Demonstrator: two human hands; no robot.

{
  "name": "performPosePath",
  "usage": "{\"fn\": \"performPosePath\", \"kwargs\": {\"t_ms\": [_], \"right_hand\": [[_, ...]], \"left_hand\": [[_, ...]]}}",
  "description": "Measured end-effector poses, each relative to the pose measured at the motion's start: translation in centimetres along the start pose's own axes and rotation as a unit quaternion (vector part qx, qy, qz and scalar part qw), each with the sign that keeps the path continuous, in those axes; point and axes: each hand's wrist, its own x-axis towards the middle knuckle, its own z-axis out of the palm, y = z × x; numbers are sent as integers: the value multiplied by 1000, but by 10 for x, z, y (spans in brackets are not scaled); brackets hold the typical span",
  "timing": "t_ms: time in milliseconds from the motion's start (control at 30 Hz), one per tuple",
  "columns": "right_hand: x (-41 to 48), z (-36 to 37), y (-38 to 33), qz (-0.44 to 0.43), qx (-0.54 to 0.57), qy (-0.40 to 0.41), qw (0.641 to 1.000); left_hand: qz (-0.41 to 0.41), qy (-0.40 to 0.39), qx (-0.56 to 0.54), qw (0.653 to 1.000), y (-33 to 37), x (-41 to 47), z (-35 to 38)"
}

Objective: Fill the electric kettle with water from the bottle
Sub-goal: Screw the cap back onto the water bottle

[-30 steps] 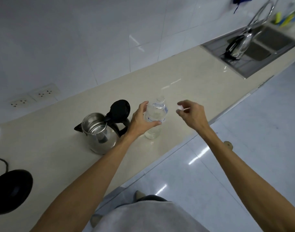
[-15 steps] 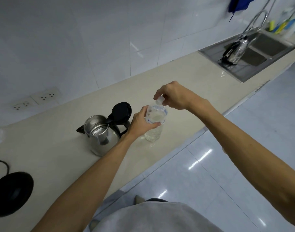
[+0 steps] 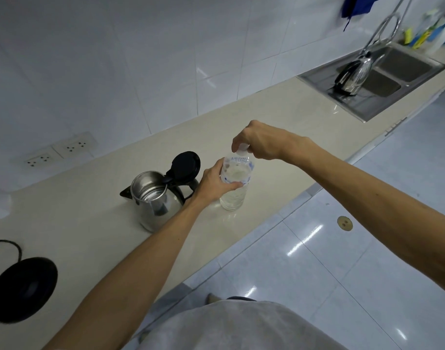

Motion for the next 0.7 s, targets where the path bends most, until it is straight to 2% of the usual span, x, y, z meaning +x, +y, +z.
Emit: {"fn": "performPosePath", "kwargs": {"t_ms": [233, 333, 500, 700], "right_hand": [[3, 2, -6, 55, -19, -19, 998], [4, 3, -14, 84, -61, -30, 994], [2, 7, -25, 115, -127, -4, 985], [2, 13, -32, 140, -100, 26, 985]], "left_hand": [[-1, -12, 8, 1000, 3, 0, -1], [-2, -12, 22, 1000, 3, 1, -1], [-13, -6, 32, 999, 6, 1, 1], [-30, -16, 50, 998, 7, 1, 1]]}}
